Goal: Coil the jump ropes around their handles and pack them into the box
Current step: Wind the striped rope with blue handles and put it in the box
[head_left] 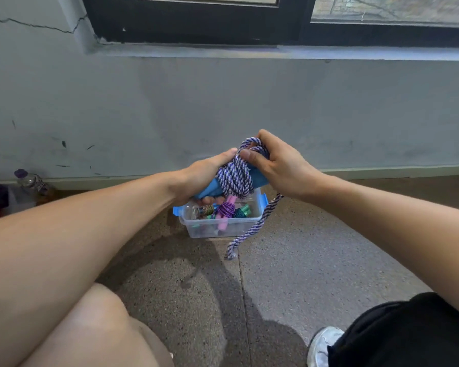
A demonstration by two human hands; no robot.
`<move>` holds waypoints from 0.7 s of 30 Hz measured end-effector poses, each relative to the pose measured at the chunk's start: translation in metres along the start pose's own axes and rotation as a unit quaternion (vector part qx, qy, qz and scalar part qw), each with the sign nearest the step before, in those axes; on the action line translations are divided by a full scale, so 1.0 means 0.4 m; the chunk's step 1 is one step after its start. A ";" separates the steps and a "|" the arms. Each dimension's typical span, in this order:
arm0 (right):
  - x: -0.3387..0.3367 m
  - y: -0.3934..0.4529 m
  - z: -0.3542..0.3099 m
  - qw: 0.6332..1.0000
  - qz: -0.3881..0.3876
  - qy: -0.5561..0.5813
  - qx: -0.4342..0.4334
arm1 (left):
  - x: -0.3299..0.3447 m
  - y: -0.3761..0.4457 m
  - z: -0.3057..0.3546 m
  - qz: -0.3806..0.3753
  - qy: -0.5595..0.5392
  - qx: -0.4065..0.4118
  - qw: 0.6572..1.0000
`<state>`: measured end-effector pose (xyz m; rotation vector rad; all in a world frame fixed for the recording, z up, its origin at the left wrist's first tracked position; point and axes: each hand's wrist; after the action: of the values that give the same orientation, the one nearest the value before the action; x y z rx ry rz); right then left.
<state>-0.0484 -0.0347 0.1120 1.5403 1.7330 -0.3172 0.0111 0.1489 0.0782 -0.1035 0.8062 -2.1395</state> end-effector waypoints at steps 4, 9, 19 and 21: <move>0.017 0.003 0.005 0.999 0.040 -0.026 0.015 | 0.004 0.002 0.017 0.174 0.039 0.013 0.984; 0.023 0.005 0.005 0.993 0.104 -0.050 -0.001 | 0.012 -0.002 0.043 0.267 0.031 0.031 0.963; 0.010 0.023 0.015 0.998 0.039 -0.045 0.010 | -0.032 -0.003 0.028 0.355 0.093 0.151 0.918; -0.007 0.020 0.036 0.991 -0.022 0.123 0.044 | -0.040 -0.012 0.021 0.332 0.147 0.186 0.913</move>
<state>-0.0356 -0.0441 0.1069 1.6622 1.9690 -0.2358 0.0212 0.1584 0.0908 0.6234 0.4810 -1.6214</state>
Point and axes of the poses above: each hand's wrist, its own y-axis towards the middle knuckle, its own x-axis out of the palm, z = x × y, and after that the axes turned 11 degrees about -x, right-handed
